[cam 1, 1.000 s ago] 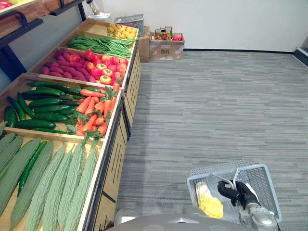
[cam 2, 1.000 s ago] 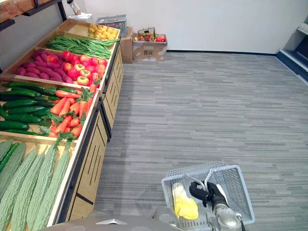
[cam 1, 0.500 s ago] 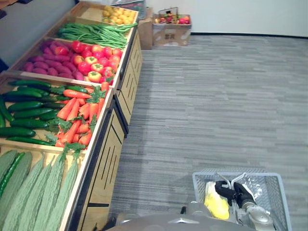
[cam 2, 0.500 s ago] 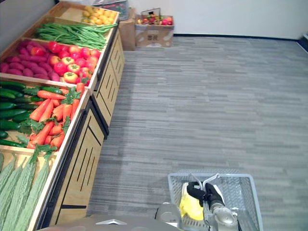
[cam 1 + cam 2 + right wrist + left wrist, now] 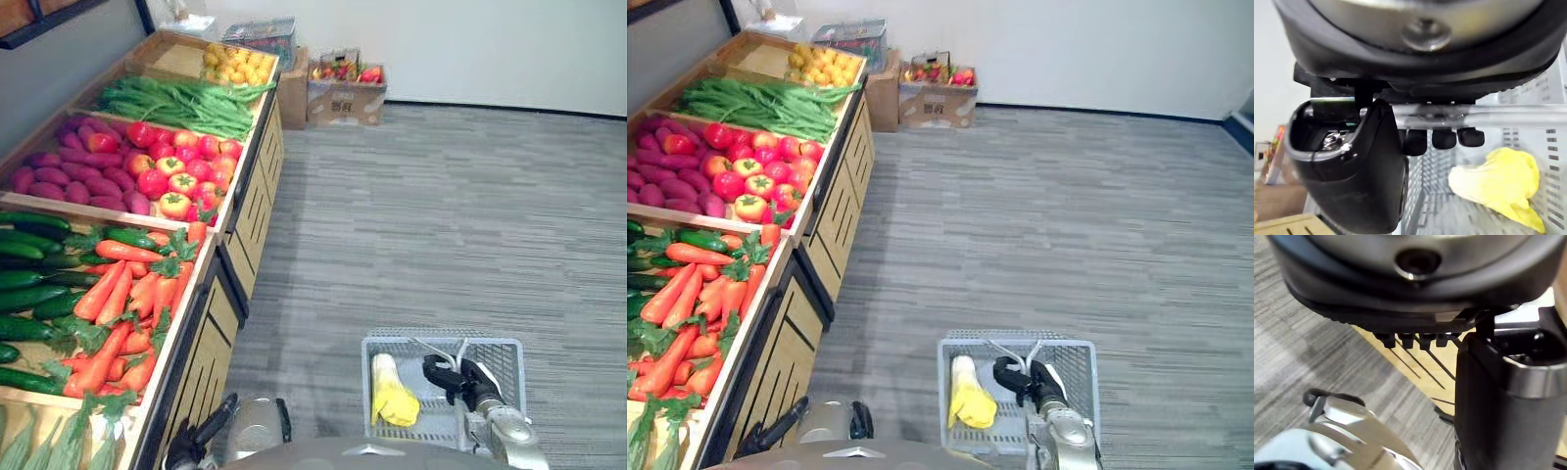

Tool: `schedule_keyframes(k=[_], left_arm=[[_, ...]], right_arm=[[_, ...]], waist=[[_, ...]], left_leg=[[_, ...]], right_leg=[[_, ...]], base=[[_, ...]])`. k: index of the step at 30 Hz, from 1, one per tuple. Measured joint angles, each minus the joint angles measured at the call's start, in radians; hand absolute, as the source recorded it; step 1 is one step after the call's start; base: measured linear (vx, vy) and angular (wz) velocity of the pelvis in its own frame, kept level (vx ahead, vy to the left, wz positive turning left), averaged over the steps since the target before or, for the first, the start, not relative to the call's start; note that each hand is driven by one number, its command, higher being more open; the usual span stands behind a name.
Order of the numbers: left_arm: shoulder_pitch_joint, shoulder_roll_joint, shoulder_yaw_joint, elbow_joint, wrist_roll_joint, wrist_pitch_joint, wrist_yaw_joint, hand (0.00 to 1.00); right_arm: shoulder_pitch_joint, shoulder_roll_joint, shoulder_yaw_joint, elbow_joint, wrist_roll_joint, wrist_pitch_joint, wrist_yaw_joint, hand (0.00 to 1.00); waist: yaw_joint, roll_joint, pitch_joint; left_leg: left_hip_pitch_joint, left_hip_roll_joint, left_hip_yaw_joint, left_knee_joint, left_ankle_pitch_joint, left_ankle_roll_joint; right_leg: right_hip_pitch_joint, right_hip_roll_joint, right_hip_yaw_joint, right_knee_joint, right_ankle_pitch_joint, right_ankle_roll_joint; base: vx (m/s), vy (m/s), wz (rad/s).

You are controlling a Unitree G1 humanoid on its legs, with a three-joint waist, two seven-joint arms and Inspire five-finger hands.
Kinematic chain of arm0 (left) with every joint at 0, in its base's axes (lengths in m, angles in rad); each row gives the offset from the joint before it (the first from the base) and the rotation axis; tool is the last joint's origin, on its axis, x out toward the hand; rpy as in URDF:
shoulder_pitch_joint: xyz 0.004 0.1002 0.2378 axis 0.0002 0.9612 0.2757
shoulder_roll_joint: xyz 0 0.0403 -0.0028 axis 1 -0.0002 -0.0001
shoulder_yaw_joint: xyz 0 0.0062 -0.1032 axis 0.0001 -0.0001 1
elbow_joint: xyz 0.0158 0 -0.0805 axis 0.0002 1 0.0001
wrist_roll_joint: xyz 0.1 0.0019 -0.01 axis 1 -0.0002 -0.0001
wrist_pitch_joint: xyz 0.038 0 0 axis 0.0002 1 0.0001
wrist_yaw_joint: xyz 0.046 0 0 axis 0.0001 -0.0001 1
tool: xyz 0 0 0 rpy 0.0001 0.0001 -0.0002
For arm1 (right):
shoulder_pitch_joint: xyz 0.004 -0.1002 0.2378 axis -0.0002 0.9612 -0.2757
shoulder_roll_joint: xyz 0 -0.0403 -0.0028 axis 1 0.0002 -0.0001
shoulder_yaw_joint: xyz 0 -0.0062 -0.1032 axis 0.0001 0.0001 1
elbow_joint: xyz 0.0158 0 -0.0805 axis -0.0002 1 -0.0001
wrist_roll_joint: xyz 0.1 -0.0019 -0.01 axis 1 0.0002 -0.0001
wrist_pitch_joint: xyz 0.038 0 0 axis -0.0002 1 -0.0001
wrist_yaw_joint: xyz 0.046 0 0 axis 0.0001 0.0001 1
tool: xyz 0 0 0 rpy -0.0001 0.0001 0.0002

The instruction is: Pick vegetable in the basket

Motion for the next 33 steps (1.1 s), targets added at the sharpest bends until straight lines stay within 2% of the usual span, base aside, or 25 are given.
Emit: schedule_keyframes(k=[1, 2, 5, 6, 10, 13, 14, 15, 18, 21, 23, 24, 26, 27, 28, 29, 30, 32, 33], left_arm=[[-0.011, 0.006, -0.009, 0.003, 0.000, 0.000, -0.002, 1.00], [-0.012, 0.008, -0.011, 0.007, 0.000, 0.000, -0.003, 1.00], [0.009, 0.006, -0.008, 0.013, 0.000, -0.002, -0.004, 1.00], [0.014, 0.005, -0.008, 0.015, 0.000, -0.002, -0.003, 1.00], [0.006, 0.004, -0.010, 0.017, 0.002, -0.002, -0.005, 1.00], [0.007, 0.005, -0.013, 0.017, 0.002, -0.002, -0.005, 1.00], [0.011, 0.006, -0.012, 0.017, 0.002, -0.002, -0.003, 1.00], [0.011, 0.007, -0.013, 0.017, 0.002, -0.002, -0.002, 1.00], [0.014, 0.007, -0.012, 0.017, 0.002, -0.002, 0.004, 1.00], [0.015, 0.012, -0.012, 0.017, 0.001, 0.009, -0.013, 1.00], [0.025, 0.045, -0.022, 0.006, 0.000, 0.035, -0.063, 1.00], [0.027, 0.053, -0.024, 0.005, 0.000, 0.040, -0.074, 1.00], [0.039, 0.069, -0.037, -0.008, 0.000, 0.060, -0.099, 1.00], [0.044, 0.069, -0.037, -0.013, -0.001, 0.063, -0.103, 1.00], [0.045, 0.069, -0.036, -0.014, -0.001, 0.064, -0.103, 1.00], [0.042, 0.064, -0.033, -0.019, -0.002, 0.066, -0.103, 1.00], [0.042, 0.062, -0.029, -0.019, -0.005, 0.066, -0.100, 1.00], [0.050, 0.055, -0.029, -0.016, -0.004, 0.065, -0.069, 1.00], [0.049, 0.048, -0.029, -0.016, 0.001, 0.053, -0.034, 1.00]], right_arm=[[-0.009, -0.002, 0.000, 0.000, -0.001, -0.001, -0.003, 0.00], [-0.006, -0.002, 0.001, 0.000, -0.001, -0.001, -0.006, 0.00], [-0.007, -0.004, 0.036, 0.000, -0.002, -0.006, -0.008, 0.00], [-0.014, -0.004, 0.043, 0.000, -0.003, -0.006, -0.009, 0.00], [-0.005, -0.009, 0.052, 0.000, -0.010, -0.006, -0.013, 0.00], [0.013, -0.009, 0.061, 0.001, -0.017, -0.005, -0.019, 0.00], [0.020, -0.009, 0.076, 0.005, -0.024, -0.004, -0.021, 0.00], [0.021, -0.009, 0.080, 0.008, -0.027, -0.004, -0.023, 0.00], [0.026, -0.006, 0.092, 0.017, -0.028, -0.003, -0.025, 0.00], [0.029, -0.003, 0.089, 0.017, -0.028, -0.003, -0.032, 0.00], [0.034, 0.019, 0.089, 0.017, -0.028, -0.003, -0.031, 0.00], [0.038, 0.025, 0.089, 0.017, -0.028, -0.003, -0.031, 0.00], [0.054, 0.037, 0.090, 0.017, -0.028, -0.003, -0.031, 0.00], [0.058, 0.039, 0.091, 0.016, -0.027, -0.003, -0.030, 0.00], [0.058, 0.039, 0.091, 0.016, -0.026, -0.003, -0.030, 0.00], [0.058, 0.039, 0.090, 0.013, -0.026, -0.003, -0.030, 0.00], [0.055, 0.039, 0.088, 0.005, -0.024, -0.004, -0.028, 0.00], [0.060, 0.037, 0.084, -0.012, -0.020, -0.005, -0.025, 0.00], [0.060, 0.036, 0.072, -0.012, -0.018, -0.004, -0.017, 0.00]], waist=[[-0.002, 0.003, 0.007], [-0.005, 0.004, 0.007], [0.020, 0.005, 0.004], [0.020, 0.002, 0.003], [0.019, -0.001, -0.011], [0.024, -0.006, -0.027], [0.024, -0.016, -0.035], [0.026, -0.011, -0.039], [0.034, -0.015, -0.046], [0.035, -0.022, -0.050], [0.035, -0.062, -0.060], [0.034, -0.071, -0.061], [0.021, -0.076, -0.061], [0.019, -0.077, -0.063], [0.019, -0.075, -0.062], [0.019, -0.076, -0.062], [0.021, -0.076, -0.061], [0.012, -0.066, -0.058], [-0.009, -0.053, -0.054]], left_leg=[[0.008, -0.003, -0.012, 0.007, -0.002, 0.003], [0.021, -0.007, -0.020, 0.008, -0.003, 0.004], [0.094, -0.001, -0.023, -0.015, -0.004, 0.000], [0.111, 0.006, -0.014, -0.039, -0.002, -0.010], [0.152, -0.007, 0.021, -0.159, 0.021, -0.047], [0.176, -0.024, 0.040, -0.217, 0.030, -0.057], [0.181, -0.029, 0.045, -0.239, 0.035, -0.057], [0.188, -0.030, 0.050, -0.250, 0.038, -0.057], [0.231, -0.041, 0.069, -0.320, 0.057, -0.053], [0.286, -0.062, 0.069, -0.376, 0.063, -0.049], [0.321, -0.089, 0.052, -0.389, 0.042, -0.039], [0.331, -0.094, 0.042, -0.385, 0.036, -0.037], [0.353, -0.092, 0.000, -0.356, 0.004, -0.032], [0.371, -0.080, -0.029, -0.349, -0.011, -0.028], [0.380, -0.074, -0.040, -0.349, -0.016, -0.025], [0.390, -0.070, -0.053, -0.347, -0.029, -0.020], [0.403, -0.070, -0.069, -0.343, -0.046, -0.021], [0.429, -0.063, -0.107, -0.338, -0.074, -0.018], [0.446, -0.045, -0.142, -0.323, -0.085, -0.034]], right_leg=[[-0.019, 0.007, 0.005, -0.029, 0.059, 0.007], [-0.002, 0.007, 0.009, -0.033, 0.074, 0.013], [0.036, 0.007, 0.079, -0.045, 0.123, 0.029], [0.033, 0.009, 0.101, -0.048, 0.138, 0.031], [-0.012, -0.002, 0.143, -0.040, 0.150, 0.038], [-0.030, -0.018, 0.158, -0.030, 0.150, 0.039], [-0.047, -0.022, 0.165, -0.012, 0.150, 0.039], [-0.055, -0.023, 0.166, 0.003, 0.150, 0.039], [-0.111, -0.027, 0.187, 0.120, 0.150, 0.039], [-0.186, -0.043, 0.189, 0.315, 0.150, 0.039], [-0.239, -0.073, 0.176, 0.486, 0.157, 0.048], [-0.247, -0.080, 0.168, 0.520, 0.168, 0.045], [-0.255, -0.089, 0.132, 0.620, 0.245, 0.032], [-0.269, -0.086, 0.110, 0.682, 0.330, 0.023], [-0.276, -0.087, 0.098, 0.709, 0.368, 0.021], [-0.299, -0.087, 0.096, 0.771, 0.379, 0.018], [-0.340, -0.088, 0.097, 0.858, 0.251, -0.005], [-0.388, -0.075, 0.091, 0.887, 0.114, -0.013], [-0.420, -0.048, 0.096, 0.819, 0.050, -0.026]], base=[[0.06, 0.056, 0.18], [0.08, 0.015, 0.03], [0.16, -0.031, -0.53], [0.13, -0.036, -0.50], [0.10, -0.011, -0.37], [0.08, 0.017, -0.18], [0.06, 0.025, -0.16], [0.08, 0.054, -0.19], [0.05, 0.072, -0.17], [0.03, 0.097, 0.01], [0.06, 0.086, 0.19], [0.10, 0.048, 0.43], [0.16, 0.023, 0.62], [0.15, 0.010, 0.57], [0.17, -0.004, 0.51], [0.13, -0.039, 0.31], [0.15, -0.061, 0.29], [0.16, -0.156, 0.63], [0.19, -0.232, 0.90]])
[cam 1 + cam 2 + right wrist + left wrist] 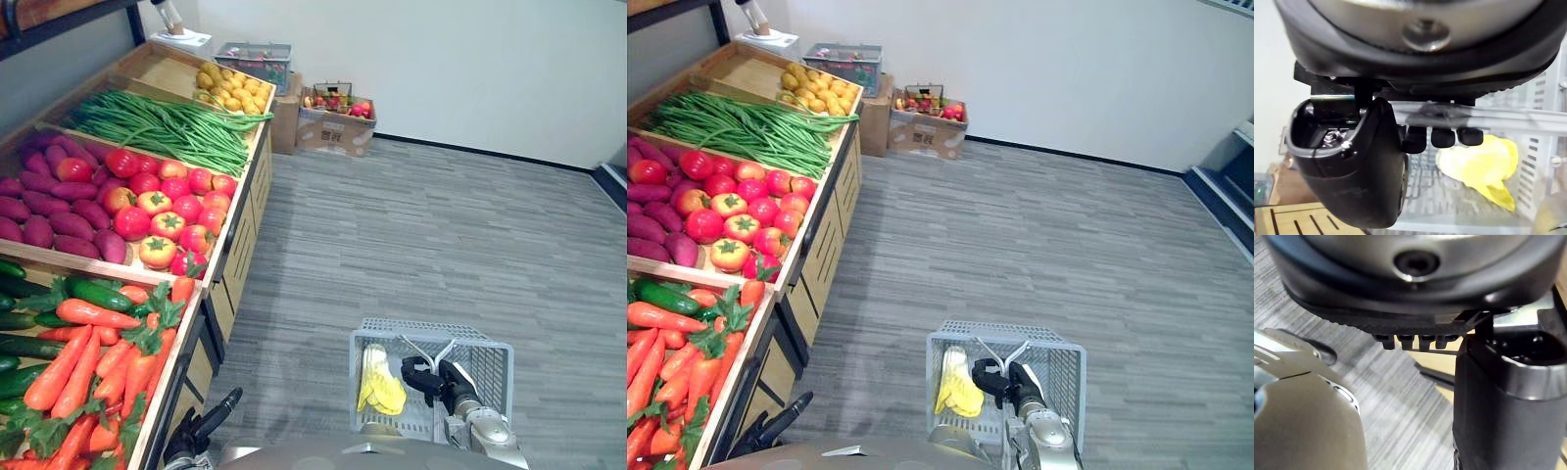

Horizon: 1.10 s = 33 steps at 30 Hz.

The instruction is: Pick vegetable in the basket

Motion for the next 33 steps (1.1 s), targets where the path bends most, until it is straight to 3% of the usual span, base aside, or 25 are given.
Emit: schedule_keyframes(k=[3, 4, 5, 7, 8, 9, 12, 15, 24, 33], left_arm=[[0.006, -0.005, 0.003, -0.001, 0.004, -0.018, 0.023, 1.00], [0.007, 0.015, 0.008, -0.006, 0.004, -0.029, 0.027, 1.00], [-0.008, 0.009, 0.022, 0.030, 0.007, -0.021, 0.032, 1.00], [-0.012, -0.014, 0.023, 0.028, 0.008, -0.021, 0.030, 1.00], [-0.013, -0.029, 0.023, 0.028, 0.010, -0.024, 0.031, 1.00], [-0.015, -0.036, 0.023, 0.027, 0.011, -0.028, 0.031, 1.00], [-0.013, -0.045, 0.022, 0.028, 0.011, -0.033, 0.027, 1.00], [-0.015, -0.054, 0.019, 0.028, 0.012, -0.036, 0.025, 1.00], [-0.014, -0.019, -0.022, 0.029, 0.012, -0.041, 0.024, 1.00], [-0.021, 0.002, -0.023, 0.028, 0.012, -0.042, 0.026, 1.00]], right_arm=[[-0.003, -0.005, -0.012, -0.001, 0.006, -0.001, 0.000, 0.00], [-0.011, -0.005, -0.010, -0.004, 0.014, -0.005, 0.000, 0.00], [-0.032, -0.025, -0.019, 0.013, 0.015, 0.000, -0.002, 0.00], [-0.046, -0.055, -0.027, 0.008, 0.015, -0.001, -0.005, 0.00], [-0.063, -0.075, -0.026, 0.008, 0.012, 0.000, -0.004, 0.00], [-0.069, -0.082, -0.025, 0.009, 0.009, 0.002, -0.002, 0.00], [-0.088, -0.075, -0.020, 0.009, 0.009, 0.002, 0.000, 0.00], [-0.080, -0.077, -0.021, 0.009, 0.010, 0.002, -0.001, 0.00], [-0.029, -0.042, -0.020, 0.009, 0.010, 0.002, -0.001, 0.00], [-0.012, -0.037, -0.024, 0.009, 0.012, 0.002, -0.002, 0.00]], waist=[[-0.001, 0.025, -0.002], [0.005, -0.004, -0.002], [0.006, 0.029, 0.005], [-0.001, 0.092, 0.003], [0.002, 0.116, 0.001], [0.004, 0.124, 0.002], [0.007, 0.120, 0.002], [0.004, 0.108, -0.007], [0.003, 0.066, -0.022], [0.001, 0.047, -0.024]], left_leg=[[0.004, 0.026, -0.042, 0.020, -0.026, -0.039], [-0.002, 0.004, -0.058, 0.043, -0.051, -0.072], [-0.002, 0.037, -0.090, 0.073, -0.072, -0.093], [-0.016, 0.086, -0.107, 0.064, -0.071, -0.099], [-0.015, 0.104, -0.112, 0.040, -0.056, -0.107], [-0.013, 0.114, -0.116, 0.021, -0.040, -0.110], [-0.013, 0.129, -0.121, -0.007, 0.002, -0.104], [-0.013, 0.119, -0.122, -0.026, 0.024, -0.102], [-0.029, 0.043, -0.134, -0.040, 0.025, -0.103], [-0.116, 0.027, -0.187, 0.021, 0.022, -0.107]], right_leg=[[-0.048, 0.039, 0.031, -0.224, -0.015, 0.012], [-0.051, 0.033, 0.061, -0.444, 0.105, 0.025], [-0.027, 0.056, 0.033, -0.445, 0.095, 0.011], [-0.002, 0.099, -0.001, -0.510, 0.099, -0.002], [0.010, 0.117, -0.014, -0.544, 0.105, -0.012], [0.022, 0.129, -0.022, -0.571, 0.114, -0.020], [0.065, 0.158, -0.025, -0.687, 0.166, -0.039], [0.101, 0.159, -0.020, -0.781, 0.213, -0.029], [0.158, 0.095, -0.019, -0.944, 0.321, 0.028], [0.147, 0.074, -0.087, -0.959, 0.339, 0.036]], base=[[0.16, -0.202, 0.61], [0.29, -0.278, 0.58], [0.32, -0.272, 0.44], [0.27, -0.200, 0.33], [0.26, -0.190, 0.29], [0.21, -0.150, 0.16], [0.11, -0.071, -0.06], [0.05, 0.042, -0.06], [-0.04, 0.101, 0.03], [-0.09, 0.016, 0.25]])
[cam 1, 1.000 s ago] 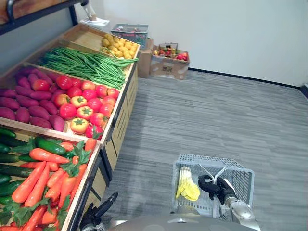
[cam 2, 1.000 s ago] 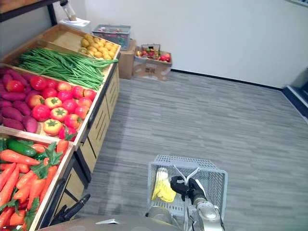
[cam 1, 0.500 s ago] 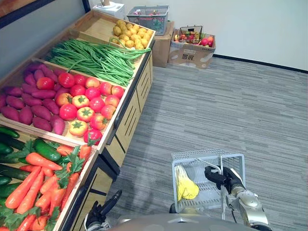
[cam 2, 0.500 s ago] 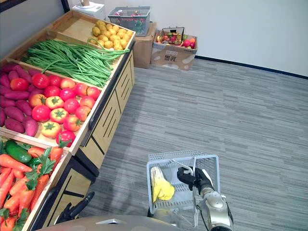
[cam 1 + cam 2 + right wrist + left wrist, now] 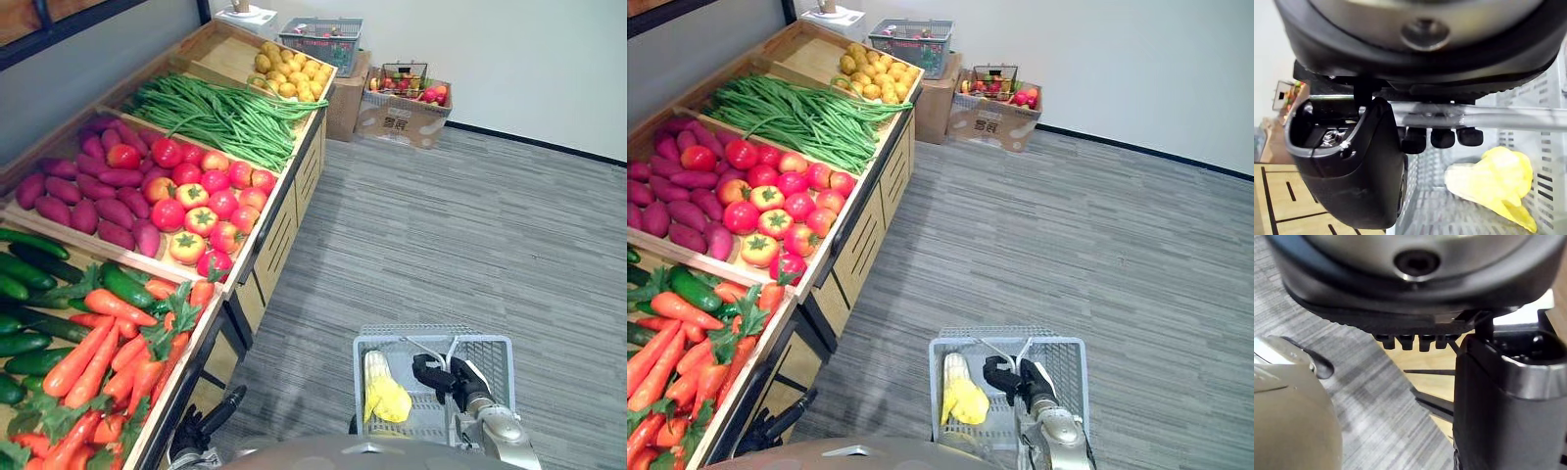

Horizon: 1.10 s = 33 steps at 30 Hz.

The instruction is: Pick vegetable in the basket

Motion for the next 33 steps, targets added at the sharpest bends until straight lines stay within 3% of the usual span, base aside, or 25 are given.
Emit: schedule_keyframes(k=[3, 6, 8, 13, 22, 26, 29, 32, 33], left_arm=[[-0.004, 0.002, 0.004, 0.000, -0.001, 0.000, 0.001, 1.00], [0.000, -0.003, 0.004, 0.000, -0.004, 0.000, 0.001, 1.00], [-0.001, -0.010, 0.004, 0.000, -0.005, 0.000, 0.000, 1.00], [-0.002, -0.011, 0.005, 0.000, 0.000, 0.003, 0.000, 1.00], [-0.007, -0.007, 0.002, 0.001, 0.032, 0.006, -0.004, 1.00], [-0.025, -0.008, -0.003, 0.002, 0.032, 0.009, -0.012, 1.00], [-0.019, -0.007, -0.002, 0.002, 0.031, 0.011, -0.010, 1.00], [-0.006, -0.003, 0.004, 0.002, 0.023, 0.030, -0.019, 1.00], [-0.001, 0.001, 0.007, 0.002, 0.021, 0.035, -0.024, 1.00]], right_arm=[[0.002, 0.000, -0.009, 0.000, 0.002, 0.000, -0.001, 0.00], [0.008, -0.001, -0.044, 0.000, 0.002, 0.000, -0.002, 0.00], [0.011, -0.001, -0.071, 0.000, 0.000, 0.000, -0.016, 0.00], [0.009, 0.002, -0.071, 0.000, -0.001, 0.001, -0.019, 0.00], [-0.001, 0.002, -0.058, -0.001, -0.009, -0.001, -0.020, 0.00], [-0.008, 0.003, -0.048, -0.001, -0.015, 0.000, -0.020, 0.00], [-0.010, 0.006, -0.024, 0.001, -0.015, 0.000, -0.020, 0.00], [-0.013, 0.008, -0.007, 0.006, -0.015, 0.000, -0.020, 0.00], [-0.013, 0.008, -0.007, 0.009, -0.015, 0.000, -0.020, 0.00]], waist=[[0.005, 0.008, 0.020], [0.007, 0.015, 0.029], [0.006, 0.024, 0.031], [0.016, 0.005, 0.046], [0.025, 0.012, 0.045], [0.028, 0.003, 0.041], [0.034, -0.008, 0.038], [0.049, -0.038, 0.024], [0.049, -0.046, 0.022]], left_leg=[[-0.056, 0.011, 0.018, 0.128, -0.008, -0.013], [-0.089, 0.044, 0.149, 0.188, 0.000, -0.025], [-0.085, 0.066, 0.295, 0.143, 0.007, -0.008], [-0.055, 0.008, 0.302, -0.021, 0.067, 0.032], [-0.053, -0.010, 0.365, -0.059, 0.089, 0.039], [-0.053, -0.012, 0.429, -0.061, 0.088, 0.039], [-0.042, -0.011, 0.453, -0.060, 0.070, 0.041], [-0.031, -0.026, 0.463, -0.029, 0.020, 0.057], [-0.029, -0.031, 0.457, -0.019, 0.008, 0.055]], right_leg=[[0.029, -0.007, -0.036, 0.000, -0.016, -0.013], [0.055, -0.012, -0.076, -0.003, -0.020, -0.018], [0.054, -0.020, -0.107, -0.004, -0.020, -0.016], [0.046, -0.048, -0.126, -0.025, 0.014, 0.005], [0.049, -0.076, -0.162, -0.023, 0.007, 0.013], [0.050, -0.093, -0.178, -0.010, -0.005, 0.023], [0.035, -0.108, -0.177, 0.046, -0.043, 0.035], [-0.045, -0.178, -0.158, 0.282, -0.173, 0.059], [-0.052, -0.193, -0.158, 0.320, -0.191, 0.062]], base=[[-0.10, -0.013, 0.37], [-0.07, -0.001, 0.42], [-0.09, 0.035, 0.42], [-0.05, 0.046, 0.28], [0.02, 0.042, 0.10], [0.04, 0.059, 0.12], [0.04, 0.052, 0.01], [0.09, 0.103, 0.01], [0.12, 0.092, 0.22]])
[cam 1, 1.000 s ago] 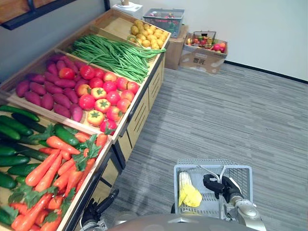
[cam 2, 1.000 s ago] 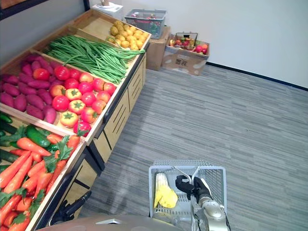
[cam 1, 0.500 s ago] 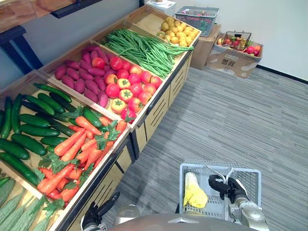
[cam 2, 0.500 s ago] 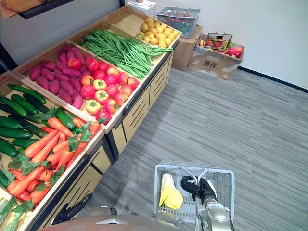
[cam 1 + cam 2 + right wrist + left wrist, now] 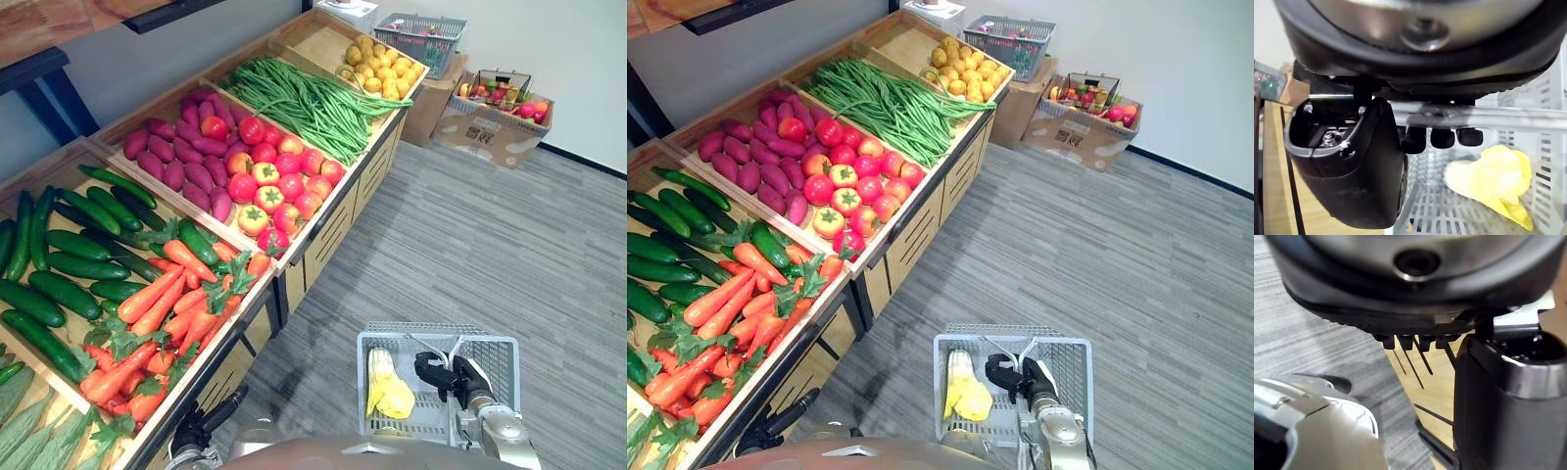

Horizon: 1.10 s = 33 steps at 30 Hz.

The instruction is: Pick vegetable in the basket

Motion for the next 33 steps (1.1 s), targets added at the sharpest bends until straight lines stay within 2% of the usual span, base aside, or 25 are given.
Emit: schedule_keyframes(k=[1, 2, 3, 4, 5, 6, 8, 9, 11, 12, 13, 14, 15, 16, 17, 18, 20, 21, 23, 26, 29, 32, 33], left_arm=[[0.007, 0.005, 0.004, 0.000, 0.000, 0.009, -0.001, 1.00], [0.030, 0.012, 0.006, 0.000, 0.000, 0.015, -0.002, 1.00], [0.038, 0.017, 0.007, 0.000, 0.000, 0.015, -0.001, 1.00], [0.056, 0.028, 0.007, -0.001, 0.001, 0.013, 0.001, 1.00], [0.068, 0.032, 0.007, -0.002, 0.001, 0.013, 0.005, 1.00], [0.073, 0.031, 0.008, -0.002, 0.001, 0.013, 0.008, 1.00], [0.072, 0.039, 0.016, -0.002, 0.002, 0.012, 0.015, 1.00], [0.064, 0.047, 0.039, -0.002, 0.002, 0.012, 0.016, 1.00], [0.059, 0.046, 0.049, -0.002, 0.002, 0.011, 0.016, 1.00], [0.054, 0.045, 0.058, -0.003, 0.004, 0.010, 0.018, 1.00], [0.046, 0.045, 0.082, -0.003, 0.005, 0.010, 0.018, 1.00], [0.045, 0.048, 0.091, -0.003, 0.006, 0.009, 0.021, 1.00], [0.043, 0.056, 0.109, -0.008, 0.006, 0.006, 0.023, 1.00], [0.024, 0.069, 0.129, -0.007, 0.006, -0.001, 0.025, 1.00], [0.009, 0.050, 0.129, -0.012, 0.006, -0.002, 0.024, 1.00], [0.010, 0.040, 0.132, -0.020, 0.006, -0.007, 0.023, 1.00], [0.003, 0.022, 0.135, -0.036, 0.008, -0.012, 0.022, 1.00], [0.003, 0.018, 0.135, -0.041, 0.008, -0.013, 0.022, 1.00], [0.002, 0.002, 0.147, -0.041, 0.008, -0.012, 0.024, 1.00], [0.012, 0.001, 0.149, -0.034, 0.002, -0.011, 0.027, 1.00], [0.001, 0.005, 0.181, -0.036, -0.005, -0.011, 0.034, 1.00], [-0.019, 0.007, 0.212, -0.037, -0.046, -0.011, 0.050, 1.00], [-0.027, 0.014, 0.226, -0.045, -0.055, -0.015, 0.066, 1.00]], right_arm=[[-0.001, 0.000, -0.003, 0.001, 0.000, 0.000, 0.000, 0.00], [0.002, 0.000, -0.014, 0.002, 0.001, 0.001, -0.001, 0.00], [0.003, 0.000, -0.018, 0.002, 0.002, 0.001, -0.001, 0.00], [0.004, 0.000, -0.027, 0.002, 0.003, 0.001, -0.002, 0.00], [0.004, -0.002, -0.040, 0.002, 0.005, 0.001, -0.004, 0.00], [0.007, -0.001, -0.048, 0.001, 0.009, 0.001, -0.005, 0.00], [0.006, -0.001, -0.051, 0.000, 0.017, 0.000, -0.004, 0.00], [0.005, -0.002, -0.060, -0.001, 0.020, 0.000, -0.004, 0.00], [-0.004, -0.002, -0.068, -0.001, 0.022, -0.001, -0.004, 0.00], [-0.013, -0.002, -0.072, -0.001, 0.023, -0.001, -0.005, 0.00], [-0.016, -0.001, -0.071, -0.001, 0.024, -0.001, -0.005, 0.00], [-0.015, 0.000, -0.070, -0.001, 0.027, -0.001, -0.004, 0.00], [-0.012, 0.003, -0.071, -0.002, 0.039, -0.002, -0.004, 0.00], [-0.008, 0.003, -0.081, -0.003, 0.042, -0.001, -0.008, 0.00], [-0.002, -0.001, -0.098, -0.005, 0.042, 0.008, -0.029, 0.00], [0.004, -0.002, -0.101, -0.016, 0.042, 0.008, -0.030, 0.00], [0.037, 0.000, -0.095, -0.054, 0.042, 0.020, -0.028, 0.00], [0.043, 0.000, -0.093, -0.055, 0.042, 0.021, -0.027, 0.00], [0.067, 0.001, -0.091, -0.084, 0.042, 0.022, -0.022, 0.00], [0.067, 0.005, -0.087, -0.083, 0.042, 0.023, -0.017, 0.00], [0.069, 0.005, -0.077, -0.049, 0.042, 0.025, -0.012, 0.00], [0.069, 0.005, -0.076, 0.012, 0.042, 0.026, -0.018, 0.00], [0.075, 0.005, -0.079, 0.053, 0.046, 0.028, -0.021, 0.00]], waist=[[0.000, -0.008, 0.002], [-0.008, -0.020, 0.002], [-0.013, -0.028, 0.001], [-0.022, -0.048, 0.000], [-0.026, -0.042, 0.002], [-0.029, -0.031, -0.002], [-0.030, -0.029, -0.002], [-0.035, -0.028, 0.000], [-0.045, -0.023, 0.002], [-0.049, -0.015, 0.009], [-0.046, -0.016, 0.014], [-0.046, -0.021, 0.012], [-0.048, -0.038, 0.017], [-0.056, -0.052, 0.036], [-0.043, -0.010, 0.048], [-0.040, 0.003, 0.048], [-0.041, 0.006, 0.052], [-0.039, 0.009, 0.050], [-0.017, -0.007, 0.053], [-0.009, -0.021, 0.046], [-0.013, -0.028, 0.033], [-0.029, -0.038, 0.025], [-0.036, -0.047, 0.020]], left_leg=[[0.012, -0.007, -0.015, 0.010, -0.014, 0.004], [0.031, -0.019, -0.052, 0.014, -0.026, 0.014], [0.037, -0.028, -0.075, 0.015, -0.029, 0.019], [0.054, -0.046, -0.123, 0.016, -0.035, 0.031], [0.073, -0.046, -0.178, 0.025, -0.045, 0.045], [0.083, -0.030, -0.224, 0.035, -0.057, 0.052], [0.080, -0.012, -0.273, 0.045, -0.063, 0.052], [0.083, 0.010, -0.348, 0.046, -0.062, 0.051], [0.082, 0.027, -0.396, 0.050, -0.067, 0.043], [0.080, 0.047, -0.434, 0.065, -0.080, 0.021], [0.074, 0.061, -0.460, 0.088, -0.093, -0.003], [0.062, 0.063, -0.473, 0.107, -0.104, -0.020], [0.049, 0.059, -0.493, 0.138, -0.124, -0.045], [0.041, 0.067, -0.519, 0.184, -0.173, -0.070], [0.017, 0.117, -0.536, 0.213, -0.191, -0.083], [0.007, 0.130, -0.546, 0.216, -0.189, -0.089], [-0.021, 0.142, -0.623, 0.197, -0.175, -0.116], [-0.027, 0.142, -0.639, 0.194, -0.169, -0.121], [-0.047, 0.139, -0.686, 0.175, -0.160, -0.133], [-0.068, 0.138, -0.748, 0.149, -0.134, -0.149], [-0.125, 0.142, -0.824, 0.122, -0.068, -0.161], [-0.149, 0.140, -0.797, 0.073, 0.021, -0.170], [-0.148, 0.145, -0.695, 0.008, 0.106, -0.159]], right_leg=[[-0.008, -0.024, -0.006, 0.069, -0.016, -0.003], [-0.040, -0.067, -0.007, 0.224, -0.021, -0.014], [-0.054, -0.086, 0.003, 0.289, -0.016, -0.022], [-0.083, -0.117, 0.040, 0.415, 0.012, -0.054], [-0.138, -0.122, 0.105, 0.540, 0.076, -0.066], [-0.171, -0.087, 0.160, 0.591, -0.010, -0.058], [-0.190, -0.039, 0.189, 0.565, -0.073, -0.062], [-0.206, 0.031, 0.226, 0.455, -0.088, -0.083], [-0.214, 0.079, 0.272, 0.353, -0.086, -0.081], [-0.218, 0.121, 0.326, 0.246, -0.081, -0.074], [-0.215, 0.149, 0.389, 0.129, -0.058, -0.050], [-0.204, 0.155, 0.421, 0.068, -0.037, -0.038], [-0.185, 0.152, 0.472, -0.022, 0.007, -0.032], [-0.152, 0.155, 0.483, -0.024, 0.093, 0.039], [-0.149, 0.191, 0.435, 0.019, 0.056, 0.012], [-0.158, 0.197, 0.418, 0.056, 0.037, 0.004], [-0.191, 0.198, 0.420, 0.187, -0.045, -0.007], [-0.191, 0.198, 0.414, 0.201, -0.060, -0.008], [-0.192, 0.180, 0.378, 0.237, -0.124, -0.004], [-0.193, 0.167, 0.326, 0.259, -0.156, -0.011], [-0.180, 0.154, 0.238, 0.231, -0.162, -0.022], [-0.138, 0.123, 0.152, 0.194, -0.156, -0.031], [-0.099, 0.100, 0.085, 0.155, -0.143, -0.039]], base=[[0.12, 0.079, 0.55], [0.16, 0.097, 0.71], [0.13, 0.081, 1.06], [0.15, 0.071, 1.11], [0.23, 0.052, 1.36], [0.25, 0.033, 1.15], [0.20, -0.036, 1.18], [0.22, -0.094, 1.36], [0.22, -0.139, 1.16], [0.26, -0.230, 1.07], [0.25, -0.252, 1.02], [0.26, -0.287, 0.97], [0.25, -0.355, 1.30], [0.28, -0.420, 1.53], [0.20, -0.345, 1.30], [0.15, -0.280, 1.08], [0.12, -0.246, 1.25], [0.10, -0.225, 1.12], [0.07, -0.215, 0.78], [0.03, -0.160, 0.73], [0.02, -0.129, 0.79], [0.04, -0.113, 1.13], [0.02, -0.080, 1.13]])
